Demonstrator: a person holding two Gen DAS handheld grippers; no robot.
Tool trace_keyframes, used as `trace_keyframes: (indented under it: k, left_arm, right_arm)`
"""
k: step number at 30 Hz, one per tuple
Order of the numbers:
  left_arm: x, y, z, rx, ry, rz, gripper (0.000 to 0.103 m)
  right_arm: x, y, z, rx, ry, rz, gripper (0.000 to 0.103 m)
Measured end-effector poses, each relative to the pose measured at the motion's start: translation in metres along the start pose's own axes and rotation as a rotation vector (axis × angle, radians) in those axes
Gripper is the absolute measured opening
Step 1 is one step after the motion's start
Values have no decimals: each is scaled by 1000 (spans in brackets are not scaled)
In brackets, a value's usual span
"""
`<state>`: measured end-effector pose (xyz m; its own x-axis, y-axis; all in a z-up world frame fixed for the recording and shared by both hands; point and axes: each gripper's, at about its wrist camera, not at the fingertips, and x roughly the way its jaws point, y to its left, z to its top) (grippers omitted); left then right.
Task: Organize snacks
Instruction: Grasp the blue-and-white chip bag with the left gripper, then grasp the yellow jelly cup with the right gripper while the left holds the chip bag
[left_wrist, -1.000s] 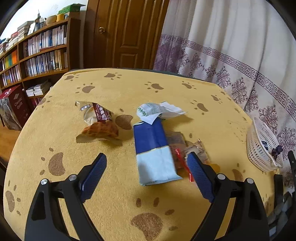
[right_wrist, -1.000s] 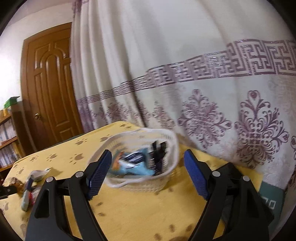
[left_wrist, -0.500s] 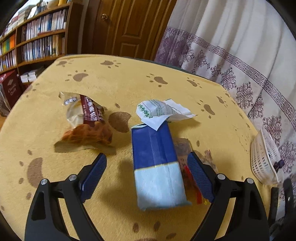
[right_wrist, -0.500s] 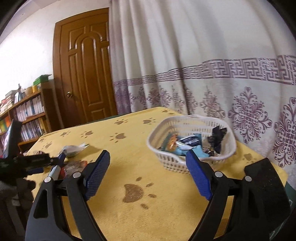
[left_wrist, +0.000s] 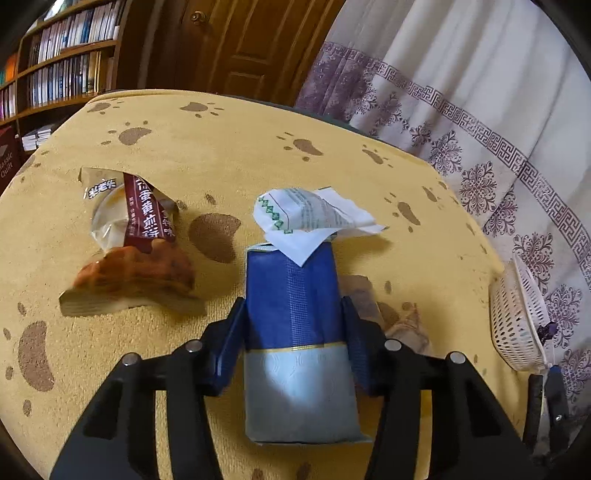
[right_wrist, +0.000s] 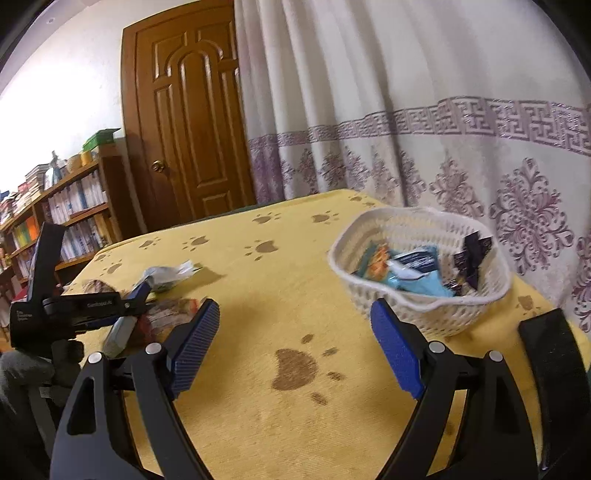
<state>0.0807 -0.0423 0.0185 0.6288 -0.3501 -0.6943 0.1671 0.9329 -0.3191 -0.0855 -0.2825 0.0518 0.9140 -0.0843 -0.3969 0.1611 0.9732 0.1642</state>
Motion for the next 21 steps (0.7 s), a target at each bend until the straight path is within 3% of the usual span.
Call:
trace_keyframes:
  k: [11,12,17,21]
  left_arm:
    - [-37,-5,-15,61,-77,33,50]
    - [-42,-5,-16,63,-85,32,50]
    - [-63,2,-21,41,-114,10,50]
    - [-75,5,-21,33,-148,17,50]
  right_arm:
    - [39,40,-10,-40,249,215,84]
    - [42,44,-10,-52,262,217,82]
    - [67,68,-19,-118,372,239,55]
    - [76,76,-18,-135,394,247,49]
